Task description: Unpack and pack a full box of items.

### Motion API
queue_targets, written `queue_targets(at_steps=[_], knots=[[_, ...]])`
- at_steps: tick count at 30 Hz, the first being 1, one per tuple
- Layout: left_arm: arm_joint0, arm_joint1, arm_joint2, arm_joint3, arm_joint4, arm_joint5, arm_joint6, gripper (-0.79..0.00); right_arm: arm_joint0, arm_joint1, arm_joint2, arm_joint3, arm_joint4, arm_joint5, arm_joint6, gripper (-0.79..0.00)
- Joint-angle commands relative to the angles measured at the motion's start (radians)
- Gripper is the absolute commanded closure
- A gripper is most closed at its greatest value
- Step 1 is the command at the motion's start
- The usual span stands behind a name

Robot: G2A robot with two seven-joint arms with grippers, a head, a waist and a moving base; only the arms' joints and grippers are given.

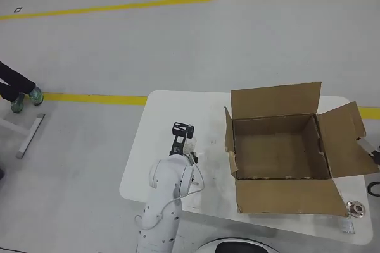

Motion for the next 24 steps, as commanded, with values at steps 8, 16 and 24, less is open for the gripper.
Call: queue_targets(at_steps=[8, 16, 24], knots=[[0.010, 0.003, -0.006, -0.003, 0.007, 0.013, 0.009, 0.000, -0.004, 0.009, -0.038, 0.015, -0.004, -0.015, 0.032, -0.351], [0.014, 0.004, -0.007, -0.004, 0.008, 0.014, 0.009, 0.000, -0.016, 0.014, -0.037, 0.008, -0.025, -0.047, 0.020, 0.000], [0.014, 0.004, -0.007, -0.004, 0.008, 0.014, 0.009, 0.000, -0.016, 0.014, -0.037, 0.008, -0.025, -0.047, 0.020, 0.000]])
